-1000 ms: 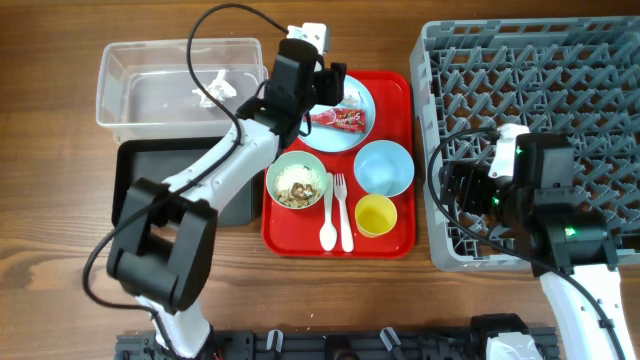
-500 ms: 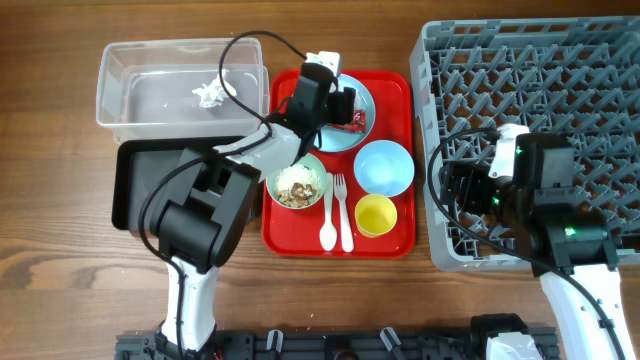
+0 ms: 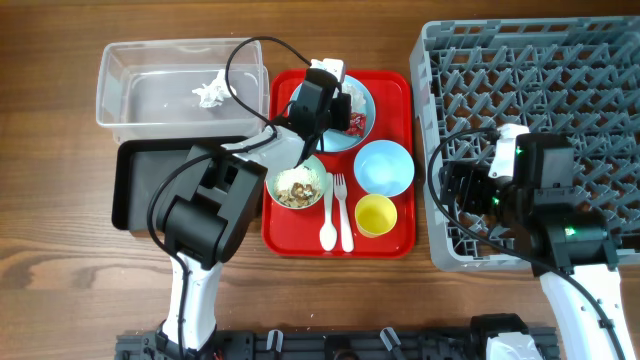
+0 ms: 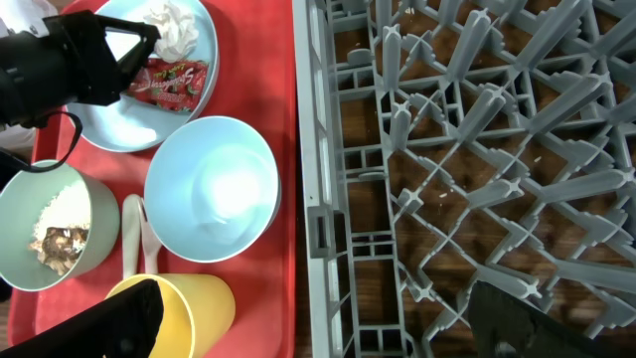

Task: Sort waste into correct bins and load items into the dishwasher rack

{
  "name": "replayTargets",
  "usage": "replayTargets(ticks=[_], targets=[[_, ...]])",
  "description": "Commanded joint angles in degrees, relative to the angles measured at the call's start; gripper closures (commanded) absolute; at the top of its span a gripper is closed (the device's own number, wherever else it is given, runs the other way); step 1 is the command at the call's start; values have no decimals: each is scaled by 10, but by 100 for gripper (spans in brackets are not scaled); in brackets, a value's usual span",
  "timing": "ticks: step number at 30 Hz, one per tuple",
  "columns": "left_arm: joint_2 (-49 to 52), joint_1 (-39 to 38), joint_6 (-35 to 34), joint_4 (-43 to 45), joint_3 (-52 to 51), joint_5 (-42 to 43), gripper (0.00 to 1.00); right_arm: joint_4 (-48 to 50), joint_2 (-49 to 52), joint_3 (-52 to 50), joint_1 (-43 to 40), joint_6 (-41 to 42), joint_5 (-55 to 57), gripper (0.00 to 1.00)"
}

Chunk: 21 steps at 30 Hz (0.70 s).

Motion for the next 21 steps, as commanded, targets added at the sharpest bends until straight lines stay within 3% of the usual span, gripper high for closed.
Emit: replayTargets(ticks=[1,11,21], targets=[[-47,2,3,-11,1,-6,96,-1,1,11,-2,-6,3,0],[-206,37,3,-225,1,-68,96,0,1,11,-2,-7,3,0],[-256,188,-19,-351,1,-73,96,-1,1,11,-2,-7,3,0]])
